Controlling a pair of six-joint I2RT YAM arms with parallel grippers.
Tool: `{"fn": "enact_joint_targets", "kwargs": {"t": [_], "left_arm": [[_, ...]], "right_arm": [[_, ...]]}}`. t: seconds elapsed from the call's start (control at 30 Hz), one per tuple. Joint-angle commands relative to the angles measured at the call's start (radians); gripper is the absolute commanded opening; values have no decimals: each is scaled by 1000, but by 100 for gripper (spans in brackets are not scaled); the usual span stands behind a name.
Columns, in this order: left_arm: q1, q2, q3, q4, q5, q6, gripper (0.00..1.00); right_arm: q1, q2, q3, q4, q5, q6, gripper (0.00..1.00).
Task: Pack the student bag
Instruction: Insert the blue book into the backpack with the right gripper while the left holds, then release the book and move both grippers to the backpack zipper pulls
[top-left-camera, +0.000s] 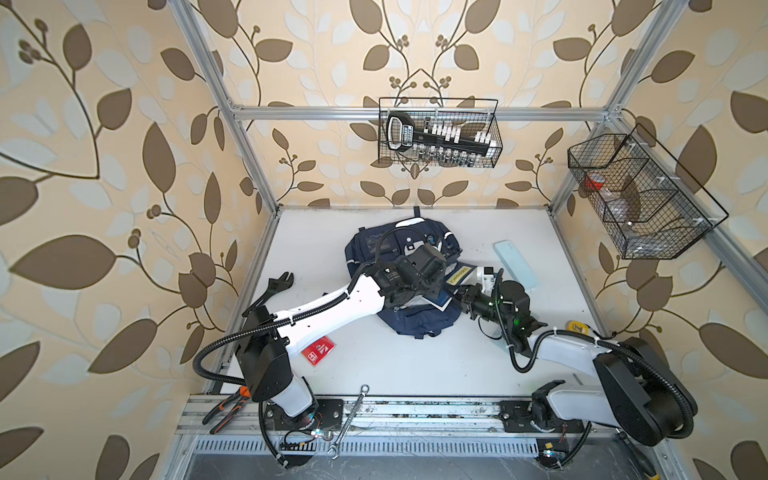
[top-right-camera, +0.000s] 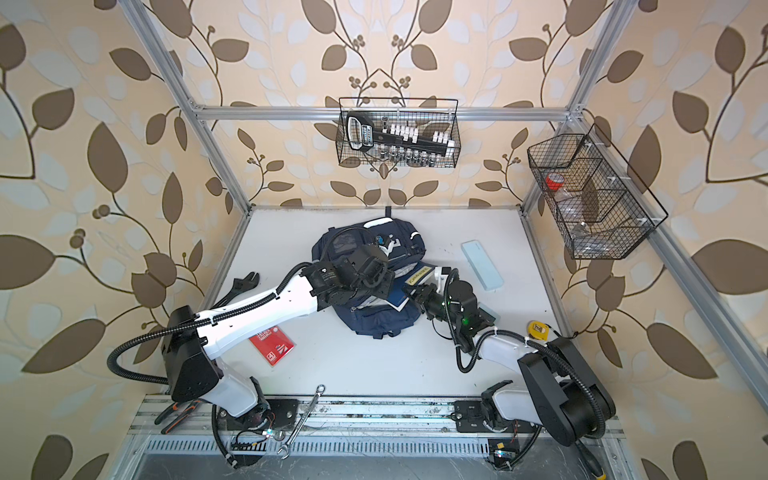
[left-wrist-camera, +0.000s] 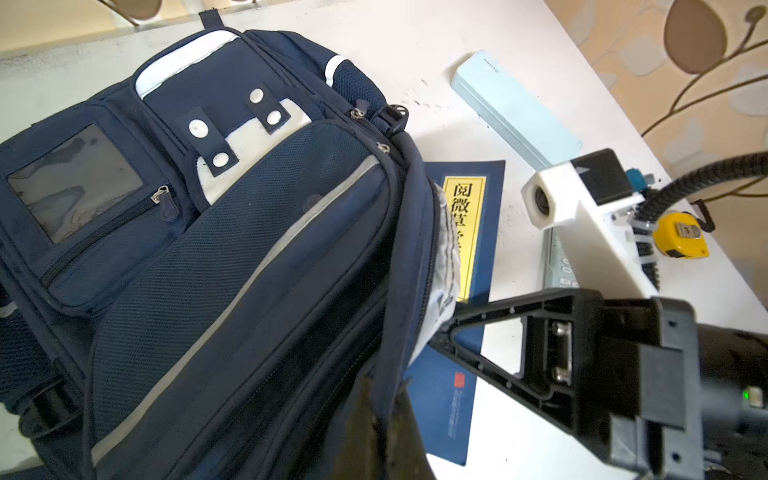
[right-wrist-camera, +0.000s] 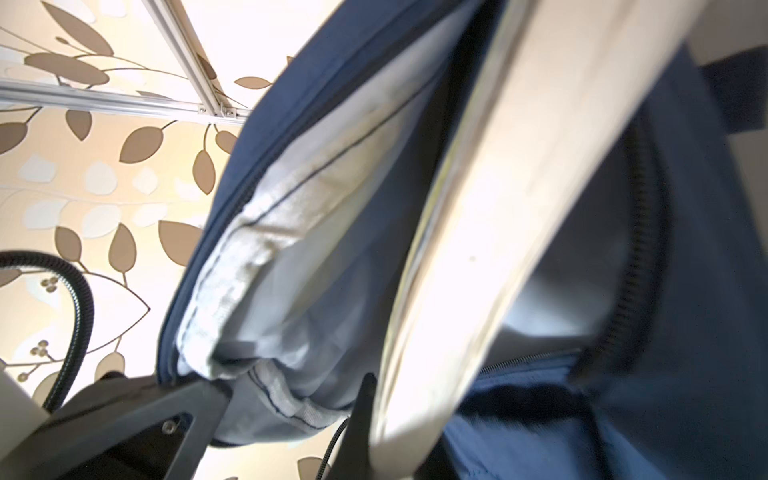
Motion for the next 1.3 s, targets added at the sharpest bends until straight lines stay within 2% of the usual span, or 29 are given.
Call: {"fn": "enact_joint_targets", "kwargs": {"t": [0.0, 0.23, 0.27, 0.3, 0.33, 0.37, 0.47, 0.57, 0.7, 0.73, 0.8, 0.93, 0.97, 1.07, 1.13, 1.2, 1.27], "left_arm": [[10, -62, 29, 129, 89, -63, 0], [9, -13, 58, 140, 204, -134, 0], [9, -10, 52, 142, 205, -142, 0], [9, -5, 46, 143, 206, -148, 0], [11, 1, 41, 141, 207, -157, 0], [12, 7, 39, 136, 205, -162, 0], [19, 18, 29, 125, 182, -176, 0], [47, 36, 35, 103, 191, -196, 0], [90, 43, 14, 105, 221, -235, 0], [100, 43, 4, 112, 226, -246, 5], [121, 48, -14, 130, 258, -268, 10], [144, 43, -27, 133, 314, -294, 32], [146, 35, -32, 129, 315, -298, 38], [153, -16, -60, 92, 292, -310, 57], [159, -67, -96, 35, 247, -317, 67], [177, -122, -163, -29, 198, -346, 72], [218, -210, -266, -74, 185, -412, 69]], "right_arm": [[30, 60, 70, 26, 51, -51, 0], [115, 352, 288, 81, 71, -33, 1], [118, 382, 314, 91, 61, -23, 11], [120, 412, 334, 106, 48, -14, 28], [121, 425, 346, 108, 42, -11, 40], [121, 425, 346, 80, 44, -15, 47], [119, 358, 278, -25, 84, -45, 61], [118, 239, 223, -277, 147, -141, 68], [120, 36, 184, -629, 296, -248, 81], [120, -12, 180, -703, 329, -267, 83], [122, -87, 191, -832, 387, -307, 84], [127, -235, 194, -975, 435, -362, 81], [126, -264, 194, -1001, 440, -372, 77], [144, -367, 186, -1073, 453, -398, 49], [198, -428, 183, -1114, 493, -423, 42], [278, -444, 210, -1189, 568, -421, 43], [383, -417, 242, -1252, 652, -397, 43]]}}
